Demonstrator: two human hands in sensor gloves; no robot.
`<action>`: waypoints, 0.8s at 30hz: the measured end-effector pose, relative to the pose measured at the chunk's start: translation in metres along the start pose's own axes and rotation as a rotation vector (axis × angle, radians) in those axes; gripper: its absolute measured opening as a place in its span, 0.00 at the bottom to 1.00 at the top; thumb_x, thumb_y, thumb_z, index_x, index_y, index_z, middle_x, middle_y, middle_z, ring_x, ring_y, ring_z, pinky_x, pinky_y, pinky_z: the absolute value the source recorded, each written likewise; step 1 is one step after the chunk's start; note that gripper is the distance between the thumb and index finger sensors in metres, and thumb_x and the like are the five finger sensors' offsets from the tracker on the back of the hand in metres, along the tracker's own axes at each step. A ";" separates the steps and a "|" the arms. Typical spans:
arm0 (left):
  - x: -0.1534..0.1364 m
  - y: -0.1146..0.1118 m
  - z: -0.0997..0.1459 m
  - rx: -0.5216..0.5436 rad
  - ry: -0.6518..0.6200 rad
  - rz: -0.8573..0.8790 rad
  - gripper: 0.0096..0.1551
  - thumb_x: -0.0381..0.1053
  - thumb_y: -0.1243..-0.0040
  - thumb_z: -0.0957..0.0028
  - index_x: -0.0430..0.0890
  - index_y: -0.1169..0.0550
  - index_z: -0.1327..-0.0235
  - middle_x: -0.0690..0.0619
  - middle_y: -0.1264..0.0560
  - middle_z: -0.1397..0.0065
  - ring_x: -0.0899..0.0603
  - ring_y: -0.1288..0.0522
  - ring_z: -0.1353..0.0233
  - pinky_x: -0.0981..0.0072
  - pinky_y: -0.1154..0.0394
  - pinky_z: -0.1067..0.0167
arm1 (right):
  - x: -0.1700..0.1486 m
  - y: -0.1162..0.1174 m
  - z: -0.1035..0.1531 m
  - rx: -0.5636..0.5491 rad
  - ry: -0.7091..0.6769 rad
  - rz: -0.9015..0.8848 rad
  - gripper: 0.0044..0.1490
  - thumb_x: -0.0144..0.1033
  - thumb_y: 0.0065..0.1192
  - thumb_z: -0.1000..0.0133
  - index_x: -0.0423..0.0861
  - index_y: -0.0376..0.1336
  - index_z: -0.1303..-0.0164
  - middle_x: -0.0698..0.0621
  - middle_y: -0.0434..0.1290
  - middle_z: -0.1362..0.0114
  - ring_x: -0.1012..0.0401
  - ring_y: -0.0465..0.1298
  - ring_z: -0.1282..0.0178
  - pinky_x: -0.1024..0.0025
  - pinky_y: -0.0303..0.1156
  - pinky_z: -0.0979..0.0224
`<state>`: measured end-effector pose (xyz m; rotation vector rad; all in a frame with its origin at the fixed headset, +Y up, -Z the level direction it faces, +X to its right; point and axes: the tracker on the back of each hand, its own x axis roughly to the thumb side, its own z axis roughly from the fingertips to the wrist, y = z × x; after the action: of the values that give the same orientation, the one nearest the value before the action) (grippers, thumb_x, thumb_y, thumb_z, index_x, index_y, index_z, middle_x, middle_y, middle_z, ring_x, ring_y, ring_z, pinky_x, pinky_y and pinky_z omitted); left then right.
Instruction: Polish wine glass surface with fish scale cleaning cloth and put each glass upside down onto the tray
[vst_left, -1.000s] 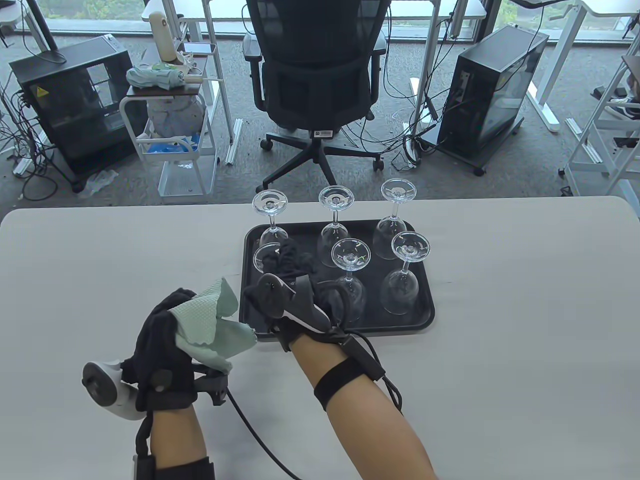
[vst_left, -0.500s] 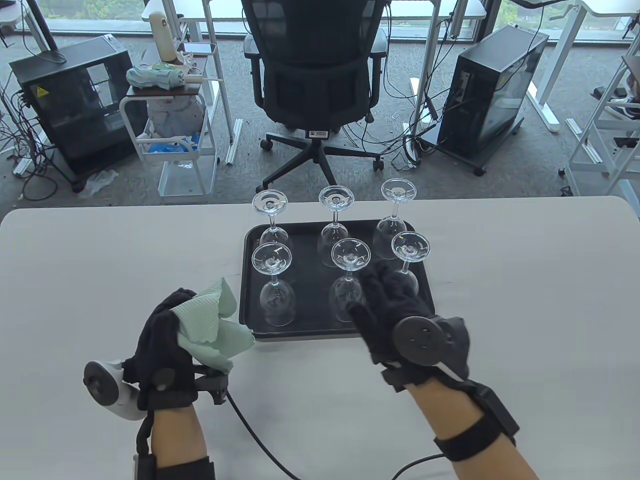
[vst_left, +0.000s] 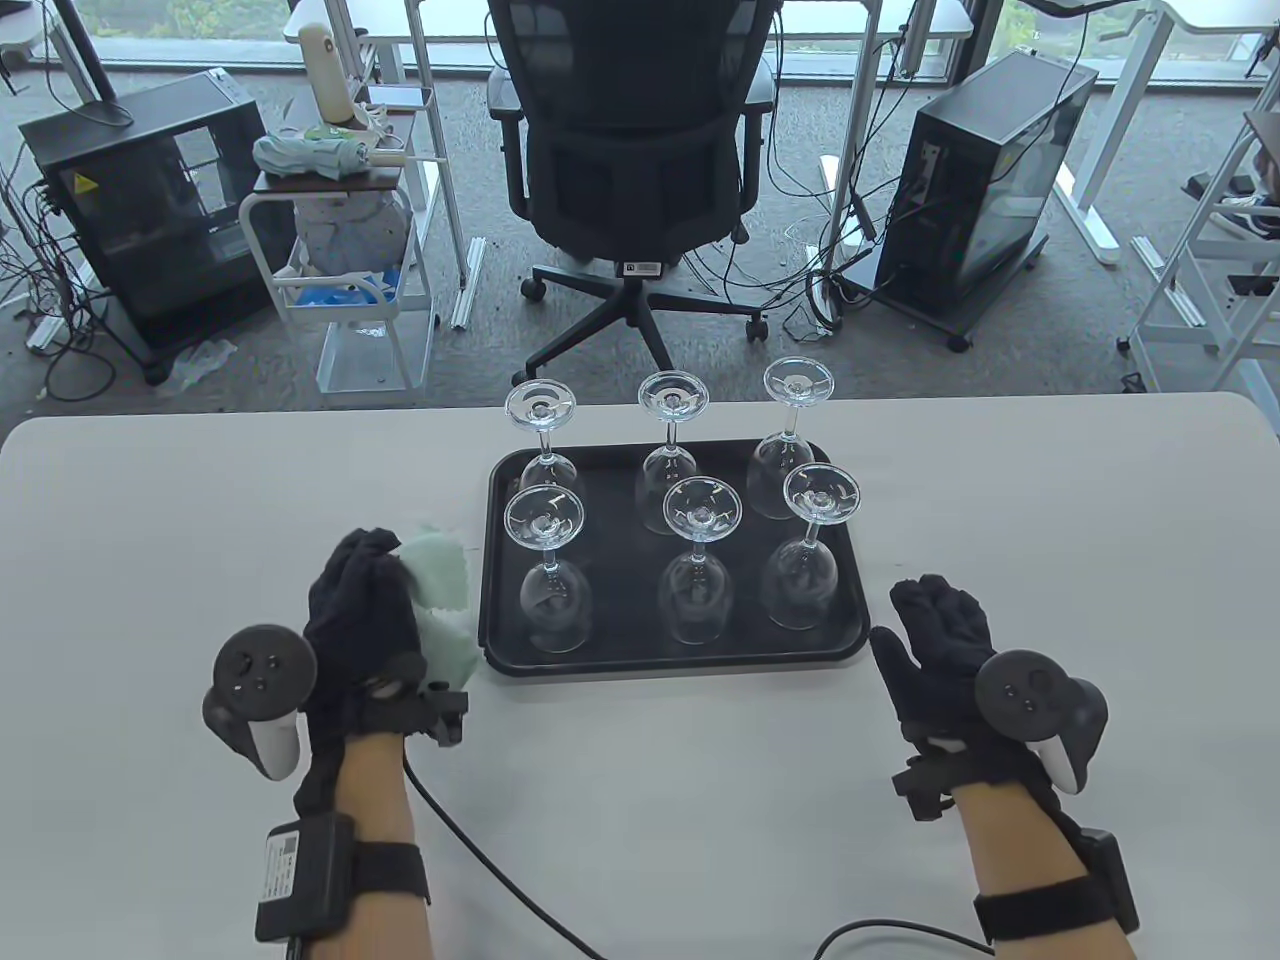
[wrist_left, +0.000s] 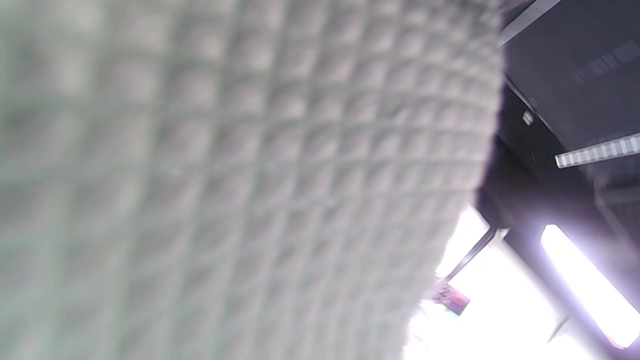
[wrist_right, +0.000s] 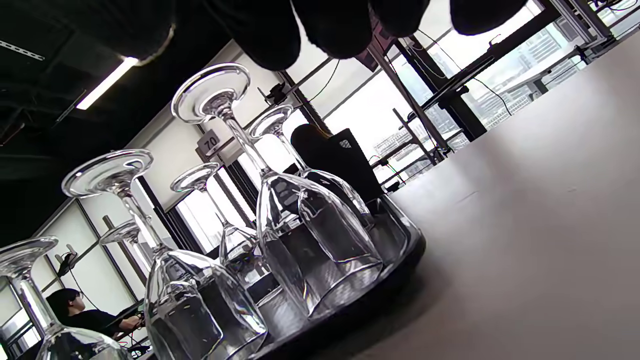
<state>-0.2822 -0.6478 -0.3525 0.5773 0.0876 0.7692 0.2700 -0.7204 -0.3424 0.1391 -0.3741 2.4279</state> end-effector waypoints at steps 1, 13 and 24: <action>0.001 -0.005 -0.005 -0.011 -0.023 -0.083 0.30 0.65 0.49 0.43 0.54 0.26 0.31 0.52 0.35 0.18 0.38 0.39 0.18 0.31 0.40 0.24 | 0.000 0.000 0.000 -0.001 0.000 -0.009 0.45 0.67 0.55 0.41 0.51 0.56 0.20 0.41 0.57 0.15 0.38 0.52 0.18 0.34 0.58 0.25; -0.102 -0.063 0.024 -0.817 0.564 -0.269 0.52 0.87 0.65 0.56 0.67 0.54 0.18 0.57 0.67 0.13 0.38 0.71 0.14 0.26 0.68 0.27 | -0.003 0.000 0.003 0.021 0.031 -0.072 0.45 0.67 0.55 0.41 0.51 0.55 0.19 0.40 0.56 0.15 0.37 0.52 0.18 0.34 0.58 0.26; 0.028 -0.050 0.075 -0.356 -0.063 -0.210 0.39 0.66 0.59 0.41 0.49 0.42 0.20 0.51 0.50 0.13 0.41 0.58 0.14 0.44 0.61 0.23 | 0.007 0.012 0.003 0.030 -0.040 0.035 0.42 0.62 0.52 0.40 0.50 0.54 0.19 0.43 0.52 0.14 0.42 0.45 0.16 0.38 0.50 0.22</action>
<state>-0.2097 -0.6924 -0.3118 0.2478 -0.0462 0.5448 0.2571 -0.7255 -0.3412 0.1963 -0.3605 2.4696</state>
